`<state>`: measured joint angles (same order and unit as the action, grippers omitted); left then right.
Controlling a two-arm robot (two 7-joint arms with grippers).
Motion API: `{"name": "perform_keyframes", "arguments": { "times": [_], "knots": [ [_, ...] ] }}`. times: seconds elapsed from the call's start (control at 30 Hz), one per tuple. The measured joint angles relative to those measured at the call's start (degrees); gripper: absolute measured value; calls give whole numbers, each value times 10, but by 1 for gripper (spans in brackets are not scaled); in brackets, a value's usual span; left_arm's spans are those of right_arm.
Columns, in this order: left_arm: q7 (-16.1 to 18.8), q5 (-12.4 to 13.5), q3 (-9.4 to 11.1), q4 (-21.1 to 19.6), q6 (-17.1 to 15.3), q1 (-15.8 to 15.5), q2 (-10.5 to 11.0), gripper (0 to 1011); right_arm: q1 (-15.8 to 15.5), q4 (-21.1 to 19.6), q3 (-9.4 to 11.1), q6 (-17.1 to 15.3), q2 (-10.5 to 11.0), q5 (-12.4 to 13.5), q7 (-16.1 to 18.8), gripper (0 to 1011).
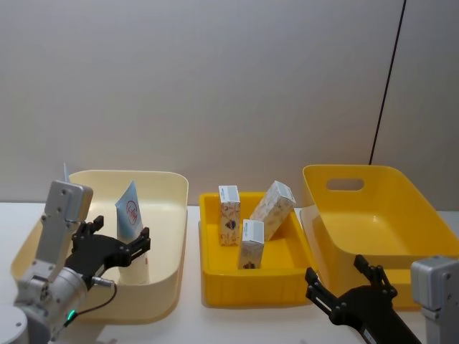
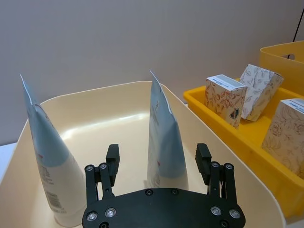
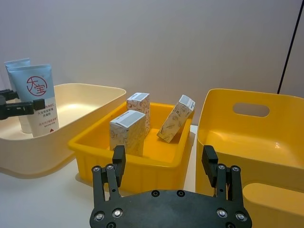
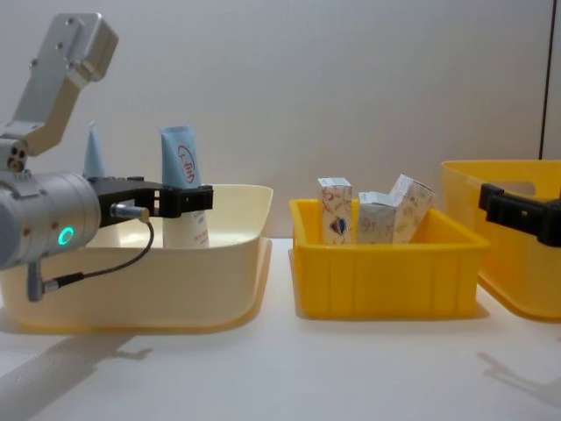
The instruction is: Bimanual collaborative sorting of washing and personal care products
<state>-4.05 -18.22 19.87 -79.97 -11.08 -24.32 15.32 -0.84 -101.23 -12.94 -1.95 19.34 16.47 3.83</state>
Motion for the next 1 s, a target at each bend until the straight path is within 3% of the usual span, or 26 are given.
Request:
{"name": "perform_keyframes", "arguments": {
  "times": [0.27,0.4,1.0],
  "knots": [
    [-6,5,2,34,8,-21,-12,994,0,0,0,0,0,0,0,1001],
    [-7,7,3,43,10,-27,-15,925,0,0,0,0,0,0,0,1001],
    [-11,9,4,63,14,-40,-21,397,0,0,0,0,0,0,0,1001]
  ]
}}
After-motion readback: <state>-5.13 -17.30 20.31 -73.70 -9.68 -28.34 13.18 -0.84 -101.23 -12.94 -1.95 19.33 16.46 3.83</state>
